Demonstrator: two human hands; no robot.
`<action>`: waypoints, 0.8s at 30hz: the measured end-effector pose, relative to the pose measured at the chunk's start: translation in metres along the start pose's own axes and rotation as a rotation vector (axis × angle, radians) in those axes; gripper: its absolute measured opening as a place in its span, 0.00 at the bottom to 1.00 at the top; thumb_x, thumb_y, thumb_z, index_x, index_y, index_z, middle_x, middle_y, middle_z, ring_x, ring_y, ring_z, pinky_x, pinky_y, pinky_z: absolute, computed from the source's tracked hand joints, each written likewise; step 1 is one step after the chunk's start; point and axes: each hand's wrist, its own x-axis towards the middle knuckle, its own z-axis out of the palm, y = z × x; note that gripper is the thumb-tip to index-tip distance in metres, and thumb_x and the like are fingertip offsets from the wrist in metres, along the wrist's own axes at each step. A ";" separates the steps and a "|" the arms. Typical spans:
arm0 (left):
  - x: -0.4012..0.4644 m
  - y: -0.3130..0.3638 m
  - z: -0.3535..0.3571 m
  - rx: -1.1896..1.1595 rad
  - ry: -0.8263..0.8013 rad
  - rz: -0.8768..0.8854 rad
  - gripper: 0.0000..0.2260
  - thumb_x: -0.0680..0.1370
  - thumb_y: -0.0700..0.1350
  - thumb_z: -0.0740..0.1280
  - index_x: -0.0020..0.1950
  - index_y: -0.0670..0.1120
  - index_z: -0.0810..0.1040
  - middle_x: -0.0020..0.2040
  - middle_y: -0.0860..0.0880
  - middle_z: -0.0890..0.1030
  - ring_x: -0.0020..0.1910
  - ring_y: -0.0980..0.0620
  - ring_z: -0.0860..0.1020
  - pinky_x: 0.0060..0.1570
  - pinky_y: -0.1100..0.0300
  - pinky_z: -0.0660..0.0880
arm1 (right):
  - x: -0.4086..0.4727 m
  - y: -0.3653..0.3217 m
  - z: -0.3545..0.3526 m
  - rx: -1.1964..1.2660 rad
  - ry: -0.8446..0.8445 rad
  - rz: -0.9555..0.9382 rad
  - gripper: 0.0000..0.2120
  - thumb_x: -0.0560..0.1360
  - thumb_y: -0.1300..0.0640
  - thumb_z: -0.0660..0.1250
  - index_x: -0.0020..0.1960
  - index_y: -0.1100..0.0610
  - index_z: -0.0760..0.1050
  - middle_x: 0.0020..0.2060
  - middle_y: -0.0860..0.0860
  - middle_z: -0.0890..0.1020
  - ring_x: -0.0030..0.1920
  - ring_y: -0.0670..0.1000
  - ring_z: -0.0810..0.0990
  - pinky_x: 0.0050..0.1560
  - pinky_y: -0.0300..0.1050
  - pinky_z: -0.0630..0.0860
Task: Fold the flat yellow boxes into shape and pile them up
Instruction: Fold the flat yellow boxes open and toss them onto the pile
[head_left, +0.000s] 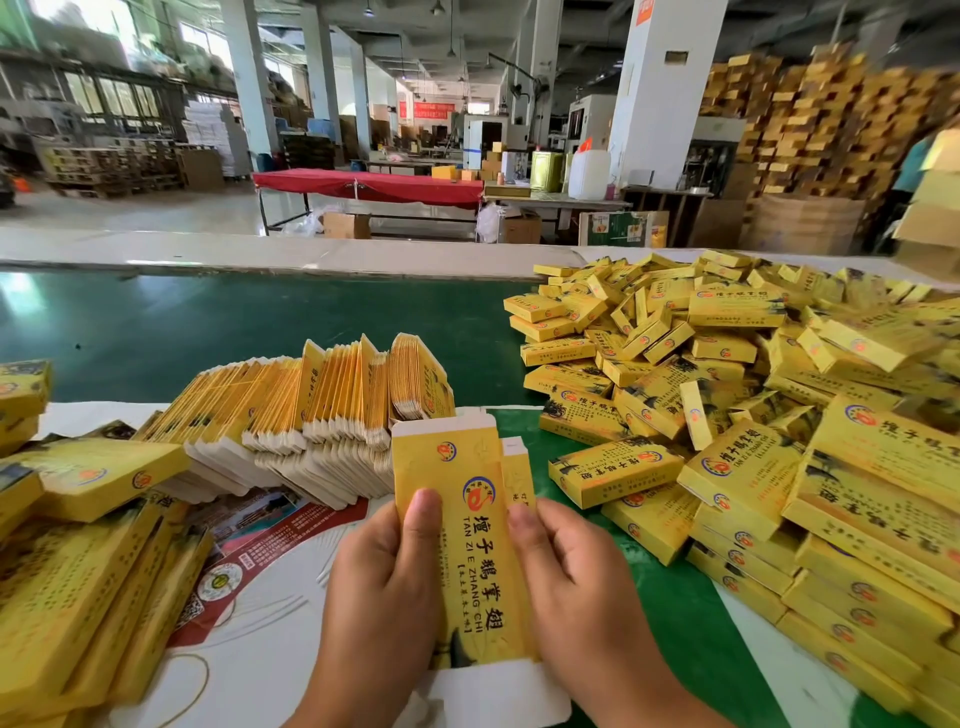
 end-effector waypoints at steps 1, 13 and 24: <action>-0.001 0.000 0.001 0.001 0.011 0.020 0.14 0.73 0.60 0.58 0.43 0.57 0.82 0.38 0.50 0.86 0.35 0.50 0.85 0.30 0.59 0.80 | 0.000 0.000 0.000 0.025 0.001 0.008 0.23 0.76 0.40 0.57 0.45 0.60 0.78 0.38 0.58 0.83 0.39 0.60 0.81 0.39 0.61 0.78; -0.003 -0.003 0.003 0.047 -0.037 -0.028 0.17 0.73 0.59 0.59 0.45 0.48 0.80 0.41 0.50 0.86 0.39 0.51 0.85 0.33 0.55 0.82 | 0.000 -0.003 -0.005 -0.019 0.085 -0.148 0.19 0.78 0.47 0.60 0.31 0.52 0.70 0.22 0.47 0.70 0.23 0.43 0.65 0.23 0.37 0.60; -0.002 0.007 -0.005 -0.213 -0.421 -0.298 0.26 0.64 0.62 0.76 0.55 0.48 0.81 0.54 0.32 0.79 0.55 0.41 0.80 0.55 0.41 0.77 | -0.004 -0.009 0.000 -0.144 -0.042 -0.287 0.18 0.80 0.40 0.56 0.54 0.45 0.83 0.36 0.47 0.78 0.35 0.49 0.78 0.32 0.51 0.76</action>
